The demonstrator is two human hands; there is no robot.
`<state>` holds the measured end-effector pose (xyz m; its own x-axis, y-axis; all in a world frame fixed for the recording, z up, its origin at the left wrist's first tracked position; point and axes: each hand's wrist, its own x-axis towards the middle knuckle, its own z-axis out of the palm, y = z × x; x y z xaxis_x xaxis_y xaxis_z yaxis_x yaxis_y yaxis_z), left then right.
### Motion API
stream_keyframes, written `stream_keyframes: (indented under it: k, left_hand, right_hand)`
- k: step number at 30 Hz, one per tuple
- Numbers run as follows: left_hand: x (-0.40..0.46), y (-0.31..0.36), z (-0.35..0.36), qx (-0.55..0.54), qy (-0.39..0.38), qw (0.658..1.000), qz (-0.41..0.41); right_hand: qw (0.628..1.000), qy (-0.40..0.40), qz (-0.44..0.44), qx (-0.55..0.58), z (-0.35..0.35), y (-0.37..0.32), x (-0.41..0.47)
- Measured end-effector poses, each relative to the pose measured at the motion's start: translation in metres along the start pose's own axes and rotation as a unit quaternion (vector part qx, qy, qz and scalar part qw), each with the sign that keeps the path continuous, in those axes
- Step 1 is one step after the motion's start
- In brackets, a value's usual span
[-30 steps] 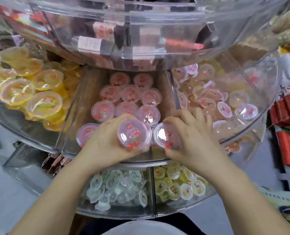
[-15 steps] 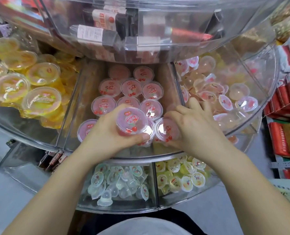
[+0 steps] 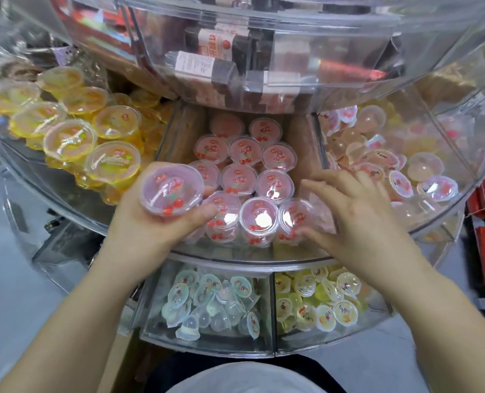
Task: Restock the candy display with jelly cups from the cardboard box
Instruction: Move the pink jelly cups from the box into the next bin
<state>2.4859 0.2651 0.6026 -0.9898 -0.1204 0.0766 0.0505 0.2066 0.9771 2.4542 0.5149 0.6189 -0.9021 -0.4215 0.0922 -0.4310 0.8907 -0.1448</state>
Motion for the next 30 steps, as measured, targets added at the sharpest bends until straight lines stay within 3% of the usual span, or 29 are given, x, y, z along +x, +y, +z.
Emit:
stream_keyframes:
  k: [3,8,12,15,20,24,30]
  left_hand:
    - [-0.017,-0.004,-0.019,-0.021,0.073,0.997,-0.029]
    - [-0.034,-0.005,-0.031,-0.029,0.145,0.988,-0.051]
    - [-0.037,-0.001,-0.033,-0.027,0.170,0.984,-0.057]
    - [-0.034,0.002,-0.028,-0.033,0.175,0.983,-0.053]
    - [-0.032,0.004,-0.026,-0.033,0.178,0.982,-0.054]
    - [-0.028,0.001,-0.025,-0.040,0.172,0.983,-0.055]
    - [-0.025,-0.006,-0.024,-0.042,0.168,0.984,-0.049]
  right_hand:
    - [0.990,0.078,-0.069,0.097,0.002,-0.022,0.012]
    - [0.962,-0.054,-0.241,0.118,0.026,-0.074,0.051]
    - [0.943,-0.099,-0.310,0.073,0.045,-0.090,0.069]
    - [0.945,-0.084,-0.312,0.044,0.051,-0.090,0.074]
    - [0.948,0.044,-0.312,0.040,0.060,-0.092,0.076]
    - [0.944,0.063,-0.301,0.119,0.064,-0.093,0.074]
    - [0.940,0.089,-0.301,0.132,0.067,-0.088,0.069]
